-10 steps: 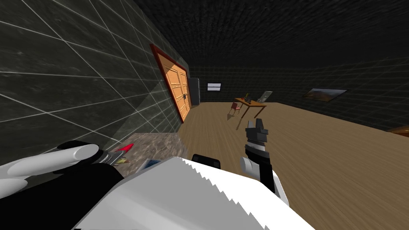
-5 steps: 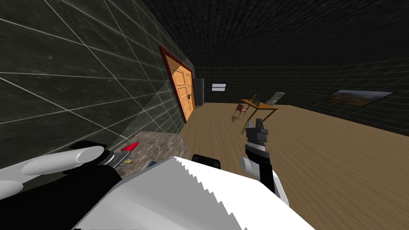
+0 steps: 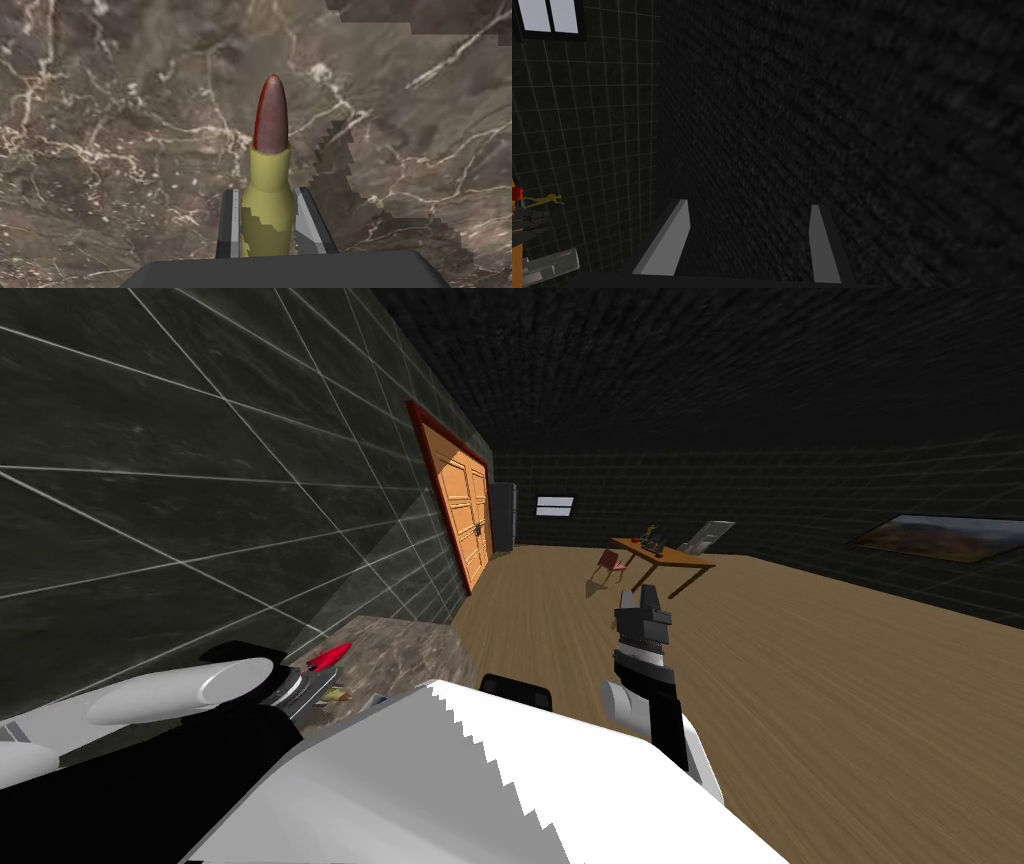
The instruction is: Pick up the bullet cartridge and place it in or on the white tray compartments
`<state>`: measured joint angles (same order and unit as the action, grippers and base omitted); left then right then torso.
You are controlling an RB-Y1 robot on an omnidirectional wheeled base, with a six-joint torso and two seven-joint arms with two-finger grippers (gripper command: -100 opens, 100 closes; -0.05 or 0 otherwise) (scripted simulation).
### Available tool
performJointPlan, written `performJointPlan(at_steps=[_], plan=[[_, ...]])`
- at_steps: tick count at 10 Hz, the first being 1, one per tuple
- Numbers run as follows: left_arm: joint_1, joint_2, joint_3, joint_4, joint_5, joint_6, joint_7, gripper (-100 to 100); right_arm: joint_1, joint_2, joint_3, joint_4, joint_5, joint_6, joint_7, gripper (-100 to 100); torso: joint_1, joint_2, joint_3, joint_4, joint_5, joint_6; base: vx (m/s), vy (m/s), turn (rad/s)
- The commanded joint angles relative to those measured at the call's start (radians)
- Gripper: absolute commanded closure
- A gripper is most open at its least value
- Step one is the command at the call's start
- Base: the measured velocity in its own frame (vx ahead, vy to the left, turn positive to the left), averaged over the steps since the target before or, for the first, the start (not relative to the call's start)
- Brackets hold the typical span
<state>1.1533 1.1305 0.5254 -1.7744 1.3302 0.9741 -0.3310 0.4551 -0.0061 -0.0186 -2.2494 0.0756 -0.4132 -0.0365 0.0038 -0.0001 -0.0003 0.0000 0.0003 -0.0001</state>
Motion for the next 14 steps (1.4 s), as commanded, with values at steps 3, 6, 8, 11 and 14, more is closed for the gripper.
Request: performJointPlan(at_steps=[3,6,8,11,14], plan=[[0.070,0.021,-0.029,-0.102,0.033,-0.044,0.036,100,0.000,0.000,0.000,0.000,0.000,0.000,0.000,0,0.001,-0.002,-0.001,-0.001,0.000,-0.002,0.069,0.028,0.148],[0.047,0.016,0.008,-0.086,0.055,-0.041,0.045,100,0.000,0.000,0.000,0.000,0.000,0.000,0.000,0,0.001,0.001,0.001,0.000,0.000,-0.001,-0.012,-0.008,0.016],[0.029,0.013,0.046,-0.080,0.080,-0.040,0.051,100,0.000,0.000,0.000,0.000,0.000,0.000,0.000,0,-0.002,0.007,0.004,0.002,-0.001,-0.002,-0.086,-0.033,0.046],[-0.007,0.005,0.116,-0.066,0.128,-0.037,0.061,100,0.000,0.000,0.000,0.000,0.000,0.000,0.000,0,-0.005,0.009,0.006,0.003,-0.002,-0.003,-0.089,-0.050,0.057],[-0.047,-0.004,0.193,-0.052,0.182,-0.035,0.072,100,0.000,0.000,0.000,0.000,0.000,0.000,0.000,0,-0.005,0.011,0.007,0.004,-0.002,-0.004,-0.092,-0.049,0.073]])
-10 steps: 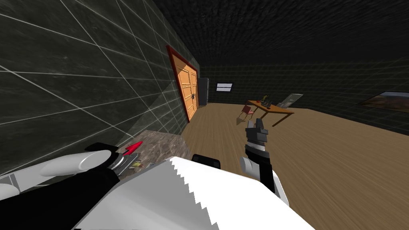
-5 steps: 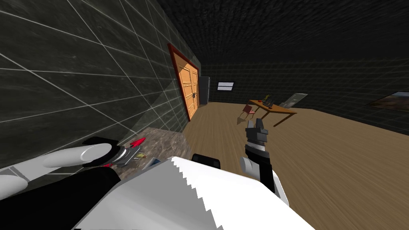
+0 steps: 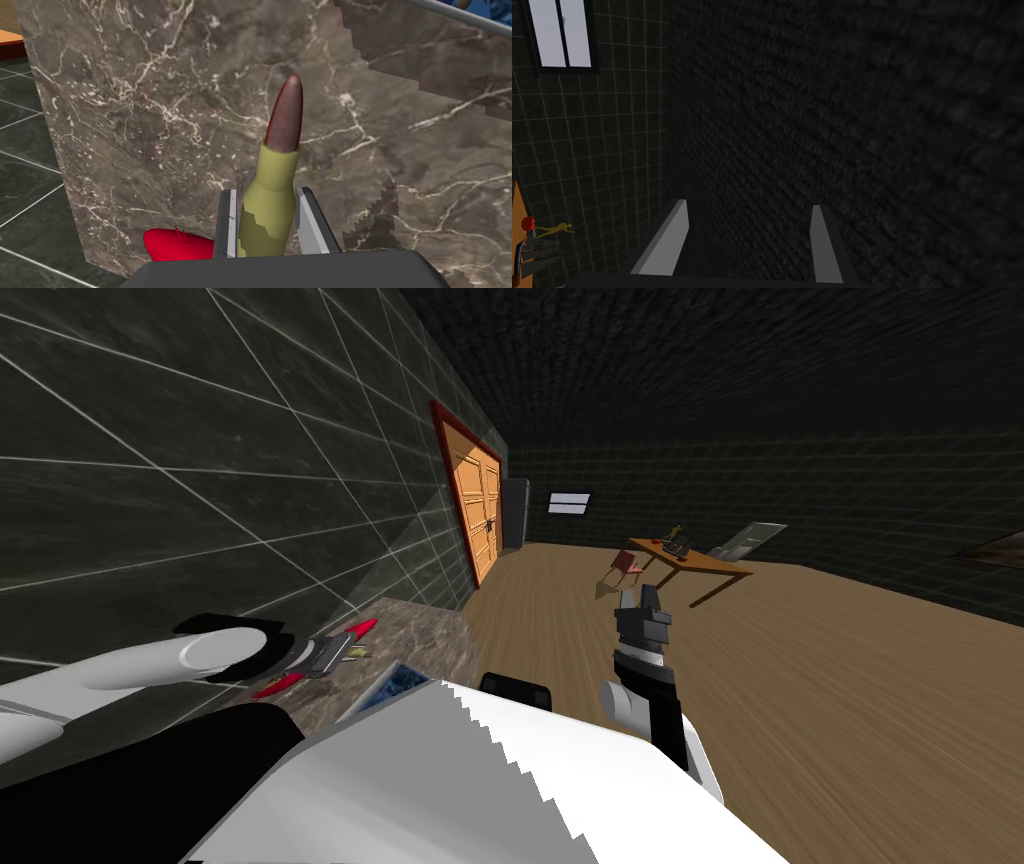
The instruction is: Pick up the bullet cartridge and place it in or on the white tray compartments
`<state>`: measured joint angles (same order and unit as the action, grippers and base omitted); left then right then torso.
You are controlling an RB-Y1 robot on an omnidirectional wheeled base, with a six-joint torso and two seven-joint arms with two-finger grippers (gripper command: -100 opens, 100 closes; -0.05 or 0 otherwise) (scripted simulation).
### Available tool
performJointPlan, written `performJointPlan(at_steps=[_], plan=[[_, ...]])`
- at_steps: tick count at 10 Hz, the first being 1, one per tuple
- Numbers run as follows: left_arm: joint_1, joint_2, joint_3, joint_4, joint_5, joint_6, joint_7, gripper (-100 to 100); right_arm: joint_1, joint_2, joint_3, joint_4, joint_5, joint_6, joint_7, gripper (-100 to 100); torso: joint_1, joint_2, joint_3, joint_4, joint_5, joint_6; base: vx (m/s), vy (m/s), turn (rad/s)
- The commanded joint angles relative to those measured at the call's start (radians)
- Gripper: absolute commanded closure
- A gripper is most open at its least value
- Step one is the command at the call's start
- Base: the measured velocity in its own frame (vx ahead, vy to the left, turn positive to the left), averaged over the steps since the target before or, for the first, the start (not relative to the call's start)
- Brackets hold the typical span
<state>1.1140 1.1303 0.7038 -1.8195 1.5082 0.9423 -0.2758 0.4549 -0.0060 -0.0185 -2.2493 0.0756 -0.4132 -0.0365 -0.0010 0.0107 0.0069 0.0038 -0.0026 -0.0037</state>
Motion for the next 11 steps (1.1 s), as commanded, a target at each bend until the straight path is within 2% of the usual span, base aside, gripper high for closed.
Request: performJointPlan(at_steps=[1,5,6,8,9,11], plan=[[-0.020,-0.007,0.039,-0.003,0.022,-0.002,0.020,100,0.000,0.000,0.000,0.000,0.000,0.000,0.000,0,0.000,0.000,0.000,0.000,0.000,0.000,-0.100,-0.043,0.047],[-0.066,-0.017,0.127,0.011,0.090,0.001,0.033,100,0.000,0.000,0.000,0.000,0.000,0.000,0.000,0,-0.002,0.001,0.001,0.001,-0.001,-0.002,-0.095,-0.061,0.075],[-0.082,-0.021,0.159,0.014,0.118,0.002,0.036,100,0.000,0.000,0.000,0.000,0.000,0.000,0.000,0,-0.002,0.001,0.001,0.001,-0.001,-0.002,-0.118,-0.085,0.116],[-0.092,-0.025,0.190,0.008,0.146,0.005,0.037,100,0.000,0.000,0.000,0.000,0.000,0.000,0.000,0,-0.004,0.003,0.002,0.002,-0.001,-0.002,-0.097,-0.089,0.093],[-0.074,-0.032,0.200,-0.028,0.150,0.008,0.028,100,0.000,0.000,0.000,0.000,0.000,0.000,0.000,0,-0.005,0.002,0.002,0.001,-0.001,-0.002,-0.136,-0.142,0.142],[-0.042,-0.040,0.195,-0.074,0.134,0.012,0.016,100,0.000,0.000,0.000,0.000,0.000,0.000,0.000,0,-0.009,0.005,0.003,0.001,-0.001,-0.003,-0.090,-0.133,0.078]])
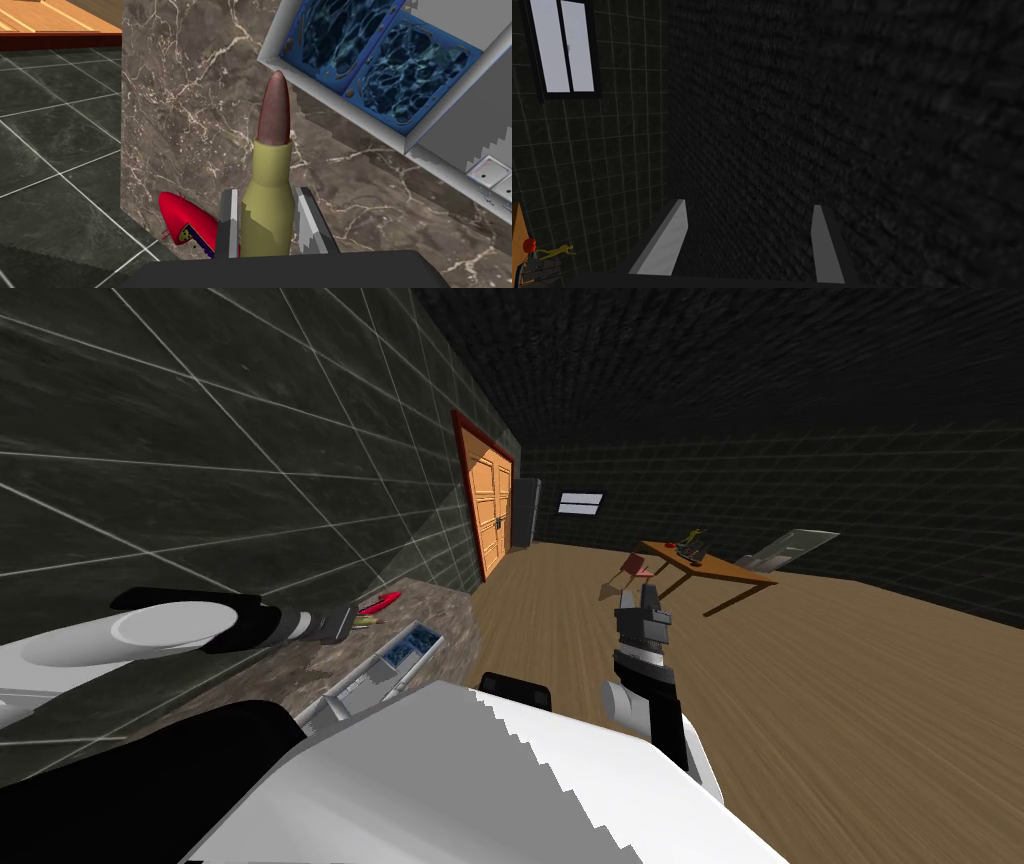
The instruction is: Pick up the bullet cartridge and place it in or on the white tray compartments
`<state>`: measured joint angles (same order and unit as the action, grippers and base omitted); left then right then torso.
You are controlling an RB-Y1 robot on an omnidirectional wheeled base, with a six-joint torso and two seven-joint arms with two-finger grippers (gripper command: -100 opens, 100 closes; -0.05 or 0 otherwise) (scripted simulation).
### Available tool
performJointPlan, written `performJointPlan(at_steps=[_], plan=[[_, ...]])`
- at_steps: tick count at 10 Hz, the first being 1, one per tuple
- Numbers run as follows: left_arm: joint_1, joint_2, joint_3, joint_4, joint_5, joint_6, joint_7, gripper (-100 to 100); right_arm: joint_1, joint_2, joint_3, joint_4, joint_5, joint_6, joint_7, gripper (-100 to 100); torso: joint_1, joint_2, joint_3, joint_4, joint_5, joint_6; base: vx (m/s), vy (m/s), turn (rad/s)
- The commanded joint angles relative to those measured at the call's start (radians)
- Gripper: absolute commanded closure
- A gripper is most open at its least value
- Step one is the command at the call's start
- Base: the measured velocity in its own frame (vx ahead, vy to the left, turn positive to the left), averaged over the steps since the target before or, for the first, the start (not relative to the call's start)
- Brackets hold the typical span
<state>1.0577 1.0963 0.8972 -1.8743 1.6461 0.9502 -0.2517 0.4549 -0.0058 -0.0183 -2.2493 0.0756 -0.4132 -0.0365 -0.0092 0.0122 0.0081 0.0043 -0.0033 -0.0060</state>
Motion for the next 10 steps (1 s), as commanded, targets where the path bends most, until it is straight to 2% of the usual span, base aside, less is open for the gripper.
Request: performJointPlan(at_steps=[1,2,7,10], plan=[[0.027,-0.009,-0.001,-0.036,-0.012,0.005,-0.014,100,0.000,0.000,0.000,0.000,0.000,0.000,0.000,0,0.000,0.000,0.000,0.000,0.000,0.000,-0.030,-0.106,0.032],[0.027,-0.009,-0.001,-0.036,-0.012,0.005,-0.014,100,0.000,0.000,0.000,0.000,0.000,0.000,0.000,0,0.002,-0.003,-0.002,-0.001,0.000,0.000,-0.013,-0.054,0.013],[0.099,-0.026,-0.015,-0.130,-0.064,0.011,-0.040,100,0.000,0.000,0.000,0.000,0.000,0.000,0.000,0,0.006,-0.006,-0.004,-0.002,0.000,0.002,-0.024,-0.044,0.018],[0.158,-0.042,-0.028,-0.205,-0.113,0.015,-0.060,100,0.000,0.000,0.000,0.000,0.000,0.000,0.000,0,0.004,-0.006,-0.004,-0.002,-0.001,0.003,-0.038,-0.065,0.020]])
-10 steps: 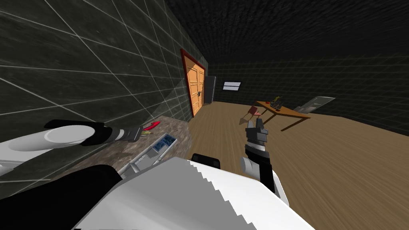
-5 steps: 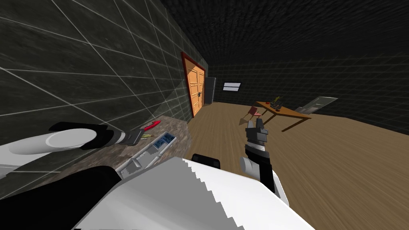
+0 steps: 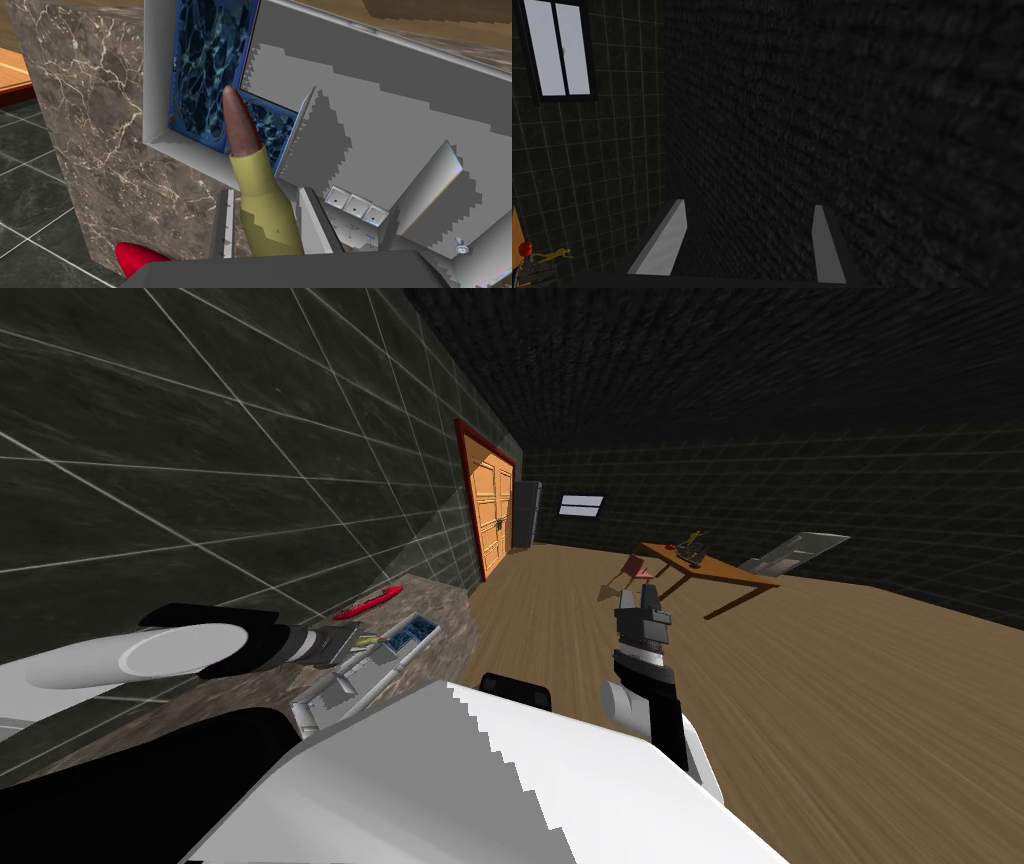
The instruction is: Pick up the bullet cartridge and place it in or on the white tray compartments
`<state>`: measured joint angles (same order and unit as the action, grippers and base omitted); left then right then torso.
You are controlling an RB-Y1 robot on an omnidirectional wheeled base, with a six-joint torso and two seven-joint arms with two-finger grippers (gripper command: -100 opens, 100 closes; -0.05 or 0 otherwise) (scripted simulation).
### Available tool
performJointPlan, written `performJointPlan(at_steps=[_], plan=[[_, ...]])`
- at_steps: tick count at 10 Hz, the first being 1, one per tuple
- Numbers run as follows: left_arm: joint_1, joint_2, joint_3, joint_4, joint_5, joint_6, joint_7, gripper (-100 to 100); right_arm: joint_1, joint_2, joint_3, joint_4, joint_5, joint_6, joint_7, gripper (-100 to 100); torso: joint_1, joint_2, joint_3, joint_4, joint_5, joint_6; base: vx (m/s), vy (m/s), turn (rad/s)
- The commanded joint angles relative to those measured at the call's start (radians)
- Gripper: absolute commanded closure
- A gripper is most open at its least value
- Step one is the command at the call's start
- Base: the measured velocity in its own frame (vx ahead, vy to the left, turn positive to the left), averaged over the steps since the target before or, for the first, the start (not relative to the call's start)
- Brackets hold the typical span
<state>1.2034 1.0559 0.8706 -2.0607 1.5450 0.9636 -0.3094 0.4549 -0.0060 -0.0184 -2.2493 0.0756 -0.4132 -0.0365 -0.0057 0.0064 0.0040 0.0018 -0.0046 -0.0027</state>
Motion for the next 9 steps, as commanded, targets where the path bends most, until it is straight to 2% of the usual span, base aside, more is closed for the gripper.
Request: performJointPlan(at_steps=[1,2,3,4,8,9], plan=[[0.021,-0.004,-0.003,-0.028,-0.019,0.002,-0.006,100,0.000,0.000,0.000,0.000,0.000,0.000,0.000,0,0.000,0.000,0.000,0.000,0.000,0.000,-0.027,-0.047,0.012],[0.031,-0.007,-0.005,-0.041,-0.028,0.003,-0.009,100,0.000,0.000,0.000,0.000,0.000,0.000,0.000,0,0.001,-0.001,-0.001,0.000,0.000,0.001,-0.014,-0.028,0.005],[0.024,-0.005,-0.004,-0.028,-0.019,0.003,-0.009,100,0.000,0.000,0.000,0.000,0.000,0.000,0.000,0,0.002,-0.002,-0.001,-0.001,0.000,0.001,-0.007,-0.013,0.008],[0.026,-0.006,-0.005,-0.030,-0.020,0.004,-0.009,-100,0.000,0.000,0.000,0.000,0.000,0.000,0.000,0,0.003,-0.003,-0.002,-0.001,0.000,0.002,0.000,0.000,0.000],[0.026,-0.006,-0.005,-0.030,-0.020,0.004,-0.009,-100,0.000,0.000,0.000,0.000,0.000,0.000,0.000,0,0.005,-0.004,-0.003,-0.001,0.000,0.002,0.000,0.000,0.000],[0.026,-0.006,-0.005,-0.030,-0.020,0.004,-0.009,0,0.000,0.000,0.000,0.000,0.000,0.000,0.000,0,0.005,-0.004,-0.003,-0.001,0.000,0.002,0.000,0.000,0.000]])
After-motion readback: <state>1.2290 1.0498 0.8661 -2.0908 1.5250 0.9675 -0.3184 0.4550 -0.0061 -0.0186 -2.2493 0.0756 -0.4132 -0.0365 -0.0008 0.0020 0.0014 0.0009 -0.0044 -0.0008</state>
